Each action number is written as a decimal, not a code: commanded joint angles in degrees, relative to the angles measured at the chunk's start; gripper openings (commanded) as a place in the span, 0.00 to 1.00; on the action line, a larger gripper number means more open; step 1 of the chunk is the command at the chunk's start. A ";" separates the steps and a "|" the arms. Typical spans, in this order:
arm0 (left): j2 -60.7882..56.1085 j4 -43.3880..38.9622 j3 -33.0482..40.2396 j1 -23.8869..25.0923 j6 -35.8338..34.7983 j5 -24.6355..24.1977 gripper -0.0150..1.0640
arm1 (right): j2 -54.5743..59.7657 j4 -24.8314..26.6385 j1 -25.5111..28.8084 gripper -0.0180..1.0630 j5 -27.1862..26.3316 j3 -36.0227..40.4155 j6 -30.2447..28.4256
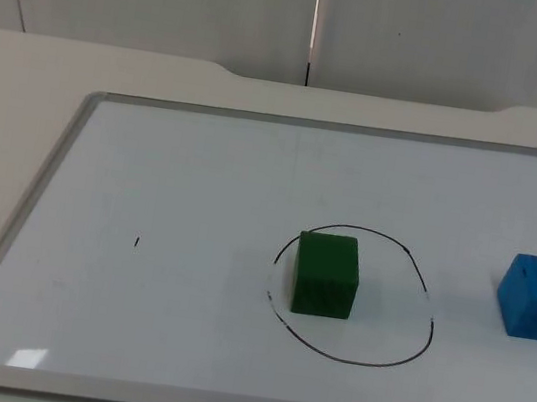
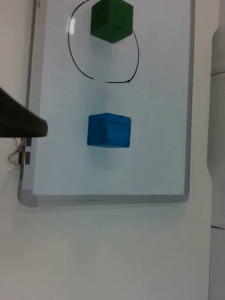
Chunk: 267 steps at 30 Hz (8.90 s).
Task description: Push the two cubes into the marked area.
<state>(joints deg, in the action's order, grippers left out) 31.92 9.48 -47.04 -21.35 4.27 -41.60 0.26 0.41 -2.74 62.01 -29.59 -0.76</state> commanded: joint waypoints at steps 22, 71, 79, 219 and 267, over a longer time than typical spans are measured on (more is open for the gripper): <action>-25.35 -8.95 8.00 0.16 -7.56 -15.07 0.01 | -0.26 0.22 0.24 0.99 -0.28 0.05 -0.18; -31.92 -9.48 18.72 0.16 -3.02 -19.99 0.01 | -0.26 0.37 0.24 0.99 -0.28 0.05 -0.18; -31.92 -9.48 18.72 0.16 -3.02 -19.99 0.01 | -0.26 0.37 0.24 0.99 -0.28 0.05 -0.18; -31.92 -9.48 18.72 0.16 -3.02 -19.99 0.01 | 107.50 7.70 -5.95 0.01 -24.49 -31.29 5.85; -31.92 -9.48 18.72 0.16 -3.02 -19.99 0.01 | 110.82 7.69 -12.08 0.01 -35.78 -31.29 9.07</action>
<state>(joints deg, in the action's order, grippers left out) 0.22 0.00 -28.62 -21.35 1.17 -62.17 111.22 7.49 -14.19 26.94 -60.67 8.16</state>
